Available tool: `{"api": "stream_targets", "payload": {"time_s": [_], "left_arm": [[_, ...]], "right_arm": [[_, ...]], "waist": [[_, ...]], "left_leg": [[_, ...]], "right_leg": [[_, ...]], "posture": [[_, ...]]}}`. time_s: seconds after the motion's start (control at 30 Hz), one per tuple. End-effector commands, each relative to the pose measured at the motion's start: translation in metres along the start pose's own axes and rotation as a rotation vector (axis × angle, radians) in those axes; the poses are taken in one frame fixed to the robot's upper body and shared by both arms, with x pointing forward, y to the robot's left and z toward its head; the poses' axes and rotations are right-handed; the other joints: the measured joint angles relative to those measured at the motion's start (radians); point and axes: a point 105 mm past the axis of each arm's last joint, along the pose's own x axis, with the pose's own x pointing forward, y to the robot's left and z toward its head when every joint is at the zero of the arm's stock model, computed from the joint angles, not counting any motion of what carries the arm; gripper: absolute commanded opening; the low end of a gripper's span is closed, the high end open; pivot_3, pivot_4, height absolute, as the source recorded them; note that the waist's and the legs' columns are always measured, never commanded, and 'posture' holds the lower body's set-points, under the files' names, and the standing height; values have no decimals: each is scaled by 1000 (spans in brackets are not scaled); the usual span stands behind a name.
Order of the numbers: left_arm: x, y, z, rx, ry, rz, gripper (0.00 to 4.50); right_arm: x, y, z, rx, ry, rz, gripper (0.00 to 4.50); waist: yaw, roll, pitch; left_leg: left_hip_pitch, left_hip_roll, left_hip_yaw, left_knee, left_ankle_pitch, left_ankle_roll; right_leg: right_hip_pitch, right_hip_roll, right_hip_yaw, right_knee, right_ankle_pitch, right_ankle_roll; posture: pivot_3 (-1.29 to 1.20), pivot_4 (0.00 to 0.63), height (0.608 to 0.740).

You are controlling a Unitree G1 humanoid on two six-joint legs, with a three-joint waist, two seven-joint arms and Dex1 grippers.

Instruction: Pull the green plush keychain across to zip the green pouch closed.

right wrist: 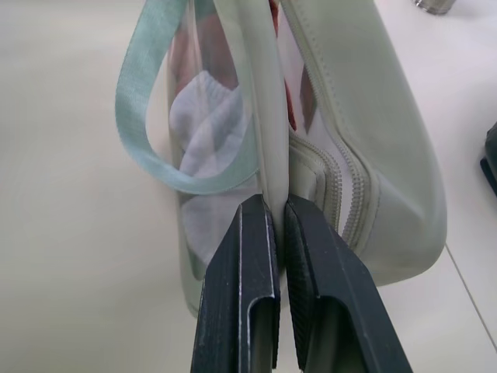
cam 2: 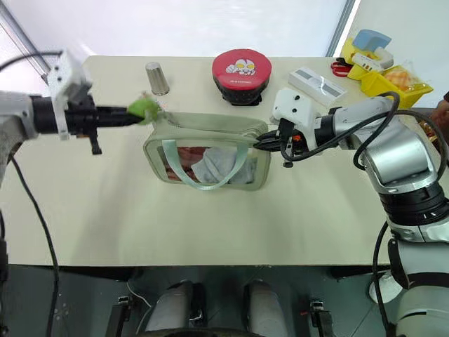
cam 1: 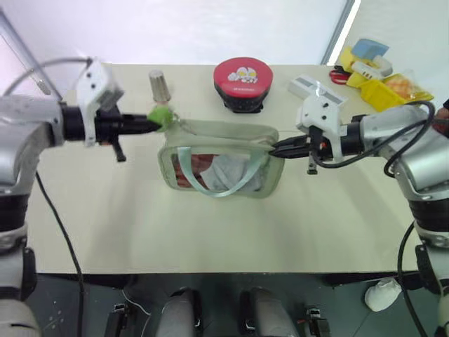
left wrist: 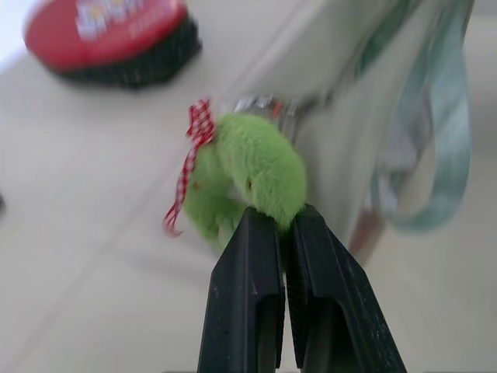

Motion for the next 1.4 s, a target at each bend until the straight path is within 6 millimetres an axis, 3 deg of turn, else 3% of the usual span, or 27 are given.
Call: {"api": "stream_targets", "payload": {"time_s": [0.03, 0.27, 0.3, 0.33, 0.47, 0.53, 0.63, 0.77, 0.9, 1.07, 1.17, 1.3, 1.37, 1.4], "left_arm": [[13, -13, 9, 71, -3, -50, 22], [28, -20, 0, 129, 29, -81, 22], [28, -19, -1, 134, 32, -76, 690], [28, -18, -1, 136, 32, -75, 916], [21, -11, 5, 135, 28, -51, 2999], [13, -9, 6, 145, 50, -51, 3834], [-2, -11, 5, 146, 83, -64, 3834], [-16, -11, -14, 108, 153, -44, 3834], [-9, -10, -46, 34, 168, 38, 3834], [1, -9, -57, -9, 132, 99, 3834], [4, -11, -59, -13, 123, 87, 2987], [4, -11, -58, -13, 121, 79, 882], [4, -12, -59, -14, 123, 73, 39], [4, -12, -59, -14, 126, 74, 39]], "right_arm": [[-1, -2, 9, -37, -19, -15, 0], [0, 0, 9, -31, -25, -15, 0], [-1, 0, 9, -29, -25, -17, 0], [-1, 0, 8, -27, -24, -19, 0], [-1, -2, 5, -23, -18, -26, 0], [0, -3, 4, -23, -17, -27, 0], [0, -4, 4, -23, -17, -30, 0], [1, -4, 4, -28, -22, -27, 0], [4, -3, 5, -27, -29, -20, 0], [5, -3, 10, -29, -32, -15, 0], [6, -3, 12, -29, -34, -14, 0], [5, -3, 12, -28, -33, -15, 0], [4, -4, 13, -26, -34, -17, 0], [4, -4, 14, -23, -36, -18, 0]], "waist": [[-4, 0, 0], [-5, 0, 0], [-4, 0, 0], [-4, 0, 0], [-3, 0, 0], [-5, 0, 0], [-6, 0, 0], [-5, 0, 0], [-2, 1, 0], [-3, 0, 0], [-6, 0, 0], [-4, 0, 0], [-2, 0, 0], [-2, 0, 0]], "left_leg": [[0, 0, 0, 0, 0, 0], [0, 1, 0, 0, 0, 0], [0, 1, 0, 0, 0, 0], [0, 1, 0, 0, 0, 0], [0, 1, 0, 0, 0, 0], [0, 1, 0, 0, 0, 0], [0, 1, 0, 0, 0, 0], [0, 1, 0, 0, 0, 0], [1, 1, 0, 0, 0, 0], [0, 1, 0, 0, 0, 0], [1, 1, 0, 0, 0, 0], [1, 1, 0, 0, 0, 0], [1, 1, 0, 0, 0, 0], [1, 1, 0, 0, 0, 0]], "right_leg": [[0, 0, 0, 0, 0, 0], [0, 1, 0, 0, 0, 0], [0, 1, 0, 0, 0, 0], [0, 1, 0, 0, 0, 0], [0, 1, 0, 0, 0, 0], [0, 1, 0, 0, 0, 0], [-1, 1, 0, 0, 0, 0], [-1, 1, 0, 0, 0, 0], [0, 1, 0, 1, 0, 0], [0, 0, 0, 1, 0, 0], [0, 1, 0, 1, 0, 0], [0, 1, 0, 1, 0, 0], [0, 0, 0, 1, 0, 0], [0, 0, 0, 1, 0, 0]], "posture": [[0, 150, 740], [0, 150, 740], [0, 150, 740], [0, 150, 740], [0, 150, 740], [0, 150, 740], [0, 150, 740], [0, 150, 740], [0, 150, 740], [0, 150, 740], [0, 150, 740], [0, 150, 740], [0, 150, 740], [0, 150, 740]]}}
